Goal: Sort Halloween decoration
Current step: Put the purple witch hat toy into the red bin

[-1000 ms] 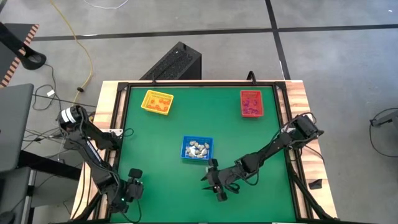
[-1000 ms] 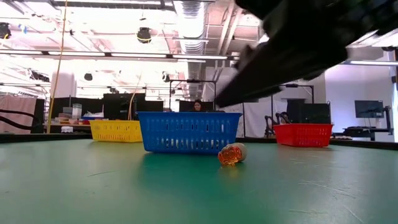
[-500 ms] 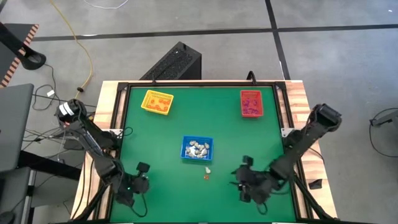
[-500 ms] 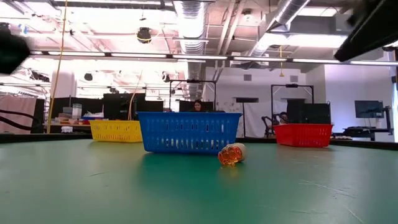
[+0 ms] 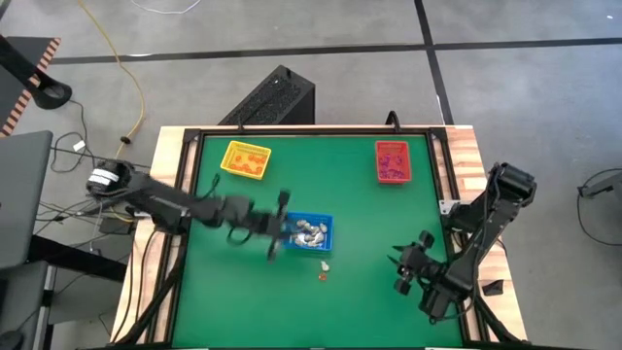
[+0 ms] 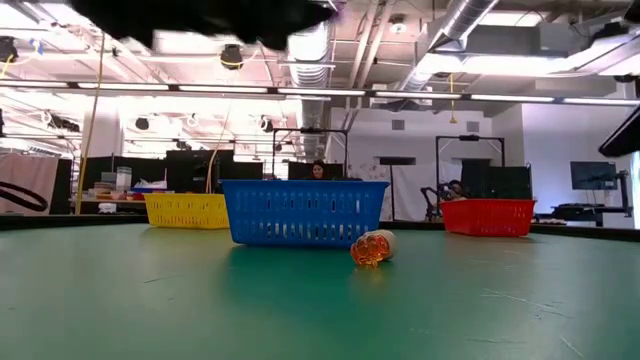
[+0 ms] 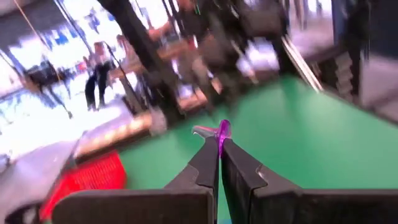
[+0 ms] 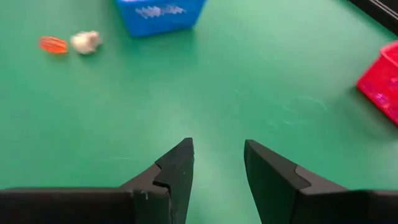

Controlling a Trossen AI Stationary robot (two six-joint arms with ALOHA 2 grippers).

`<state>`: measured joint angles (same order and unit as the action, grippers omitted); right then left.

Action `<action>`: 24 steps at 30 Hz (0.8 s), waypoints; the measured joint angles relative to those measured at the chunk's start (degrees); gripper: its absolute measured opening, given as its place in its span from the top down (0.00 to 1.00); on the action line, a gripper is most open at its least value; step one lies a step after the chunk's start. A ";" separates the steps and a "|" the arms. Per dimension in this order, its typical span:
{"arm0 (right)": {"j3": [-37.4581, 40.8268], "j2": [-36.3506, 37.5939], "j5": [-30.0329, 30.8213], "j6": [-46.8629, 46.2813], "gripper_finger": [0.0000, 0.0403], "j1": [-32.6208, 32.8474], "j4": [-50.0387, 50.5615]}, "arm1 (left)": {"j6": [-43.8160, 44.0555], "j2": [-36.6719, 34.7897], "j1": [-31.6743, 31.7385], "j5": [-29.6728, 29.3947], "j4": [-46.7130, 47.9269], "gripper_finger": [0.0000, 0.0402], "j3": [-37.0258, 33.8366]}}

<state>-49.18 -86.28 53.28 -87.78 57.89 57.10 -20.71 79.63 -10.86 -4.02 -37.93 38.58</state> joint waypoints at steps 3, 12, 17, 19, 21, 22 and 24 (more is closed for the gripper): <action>1.70 -0.02 -0.61 -1.90 0.58 -0.35 0.14 | 3.09 5.94 10.52 10.53 -6.97 1.00 3.33; 1.79 -0.02 -0.76 -1.80 0.58 -2.54 -0.72 | 16.46 37.76 25.66 17.16 -9.67 1.00 35.89; 1.76 -0.02 -0.90 -1.77 0.58 -2.54 -0.96 | 25.76 53.44 29.17 17.20 -0.63 1.00 56.11; 1.74 -0.02 -0.90 -1.72 0.58 -2.54 -0.75 | 27.63 58.07 29.81 17.15 1.99 1.00 62.79; 1.74 -0.02 -0.90 -0.85 0.58 -2.54 -0.91 | 29.62 62.07 30.12 17.26 3.22 1.00 68.70; 1.74 -0.02 -0.90 -0.51 0.58 -2.54 -1.06 | 30.77 63.76 30.22 17.27 4.04 1.00 71.29; 1.74 -0.02 -0.90 -0.25 0.58 -2.54 -1.05 | 33.78 66.41 30.59 17.23 5.81 1.00 75.75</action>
<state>-47.44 -86.30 52.38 -88.03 55.35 56.05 13.07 146.04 19.72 13.21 -32.12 114.33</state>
